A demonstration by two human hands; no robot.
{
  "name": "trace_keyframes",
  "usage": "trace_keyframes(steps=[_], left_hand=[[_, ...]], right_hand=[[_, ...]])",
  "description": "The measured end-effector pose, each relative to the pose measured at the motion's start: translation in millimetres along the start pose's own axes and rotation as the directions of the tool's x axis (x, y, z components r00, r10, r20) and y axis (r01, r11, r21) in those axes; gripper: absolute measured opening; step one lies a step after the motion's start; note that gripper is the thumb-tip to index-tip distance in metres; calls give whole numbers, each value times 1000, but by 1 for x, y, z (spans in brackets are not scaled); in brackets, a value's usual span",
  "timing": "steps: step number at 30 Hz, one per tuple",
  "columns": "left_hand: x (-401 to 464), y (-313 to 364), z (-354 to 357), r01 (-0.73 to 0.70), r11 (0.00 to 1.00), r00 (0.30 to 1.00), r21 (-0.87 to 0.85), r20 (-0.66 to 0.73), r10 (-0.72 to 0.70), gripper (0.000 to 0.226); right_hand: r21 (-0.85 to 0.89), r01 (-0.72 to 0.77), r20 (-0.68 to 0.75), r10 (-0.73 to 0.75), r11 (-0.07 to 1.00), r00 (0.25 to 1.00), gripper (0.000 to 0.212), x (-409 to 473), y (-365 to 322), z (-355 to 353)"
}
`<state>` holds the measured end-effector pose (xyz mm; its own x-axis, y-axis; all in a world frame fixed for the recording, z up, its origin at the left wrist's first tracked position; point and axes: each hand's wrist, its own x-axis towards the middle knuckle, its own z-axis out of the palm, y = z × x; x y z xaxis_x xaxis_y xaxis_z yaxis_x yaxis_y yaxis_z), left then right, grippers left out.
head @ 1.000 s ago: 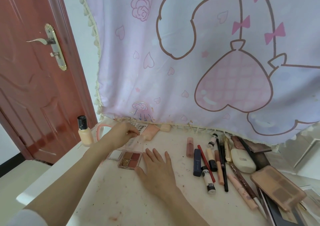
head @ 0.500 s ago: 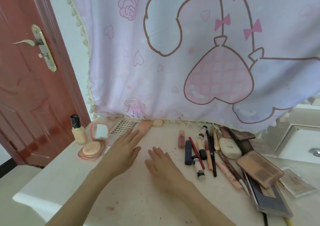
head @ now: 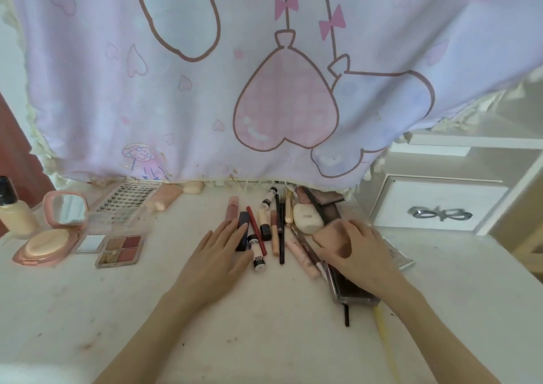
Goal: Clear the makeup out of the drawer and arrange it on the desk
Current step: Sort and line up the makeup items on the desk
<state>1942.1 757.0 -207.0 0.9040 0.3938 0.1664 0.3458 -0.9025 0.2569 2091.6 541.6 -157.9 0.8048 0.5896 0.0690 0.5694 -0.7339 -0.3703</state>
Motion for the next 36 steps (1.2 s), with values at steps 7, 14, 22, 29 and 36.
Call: trace_keyframes(steps=[7, 14, 22, 29, 36], left_hand=[[-2, 1, 0, 14, 1000, 1000, -5, -14, -14, 83], [-3, -1, -4, -53, 963, 993, -263, -112, 24, 64], [-19, 2, -18, -265, 858, 819, -440, -572, -41, 35], [-13, 17, -12, -335, 878, 701, -341, -713, -9, 10], [-17, 15, -9, -396, 870, 678, -292, -733, 62, 23]], right_hand=[[203, 58, -243, -7, 978, 970, 67, -3, -6, 5], [942, 22, 63, -241, 336, 968, 24, -27, -71, 17], [989, -99, 120, -216, 106, 969, 48, -2, -109, 44], [972, -189, 171, -130, -141, 977, 69, 1, -101, 49], [895, -356, 267, -319, -268, 910, 46, -4, -104, 52]])
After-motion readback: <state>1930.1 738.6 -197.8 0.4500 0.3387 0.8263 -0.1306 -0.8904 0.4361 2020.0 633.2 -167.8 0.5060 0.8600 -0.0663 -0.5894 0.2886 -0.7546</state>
